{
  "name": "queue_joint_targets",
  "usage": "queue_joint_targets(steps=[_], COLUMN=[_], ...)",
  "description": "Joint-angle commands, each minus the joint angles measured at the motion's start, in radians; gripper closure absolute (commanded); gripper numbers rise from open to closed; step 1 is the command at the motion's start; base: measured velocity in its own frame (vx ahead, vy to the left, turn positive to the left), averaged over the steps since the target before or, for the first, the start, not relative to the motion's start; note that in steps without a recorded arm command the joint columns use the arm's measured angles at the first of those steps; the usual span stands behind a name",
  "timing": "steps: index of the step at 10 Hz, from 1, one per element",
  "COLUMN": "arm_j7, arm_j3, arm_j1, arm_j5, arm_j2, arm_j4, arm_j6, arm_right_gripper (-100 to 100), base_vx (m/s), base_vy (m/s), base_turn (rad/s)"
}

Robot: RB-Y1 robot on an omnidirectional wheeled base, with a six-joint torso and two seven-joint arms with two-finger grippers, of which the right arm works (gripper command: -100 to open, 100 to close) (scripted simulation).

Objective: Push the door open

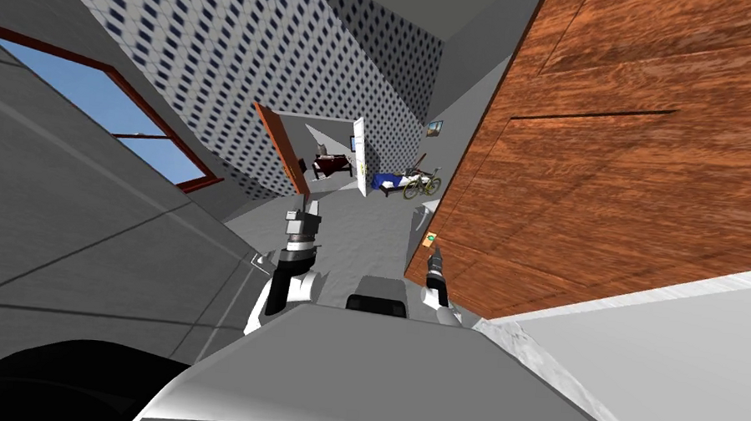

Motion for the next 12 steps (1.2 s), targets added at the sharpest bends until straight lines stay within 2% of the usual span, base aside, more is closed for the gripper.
queue_joint_targets(steps=[1,5,6,7,12], arm_j7=[0.000,0.002,0.002,0.002,0.002], arm_j3=[-0.002,-0.010,-0.009,-0.009,-0.009], arm_j1=[0.001,0.007,0.006,0.006,0.006], arm_j5=[-0.002,-0.008,-0.007,-0.007,-0.007], arm_j2=[-0.002,-0.002,-0.003,-0.003,-0.003], arm_j4=[0.000,0.006,0.002,0.002,0.002], arm_j6=[-0.004,-0.023,-0.018,-0.018,-0.018], arm_right_gripper=[-100,-100,-100,100,100], base_vx=[0.230,0.260,0.104,-0.021,-0.019], base_vy=[-0.070,-0.087,-0.027,0.006,0.005], base_turn=[0.030,0.040,-0.002,0.002,0.001])
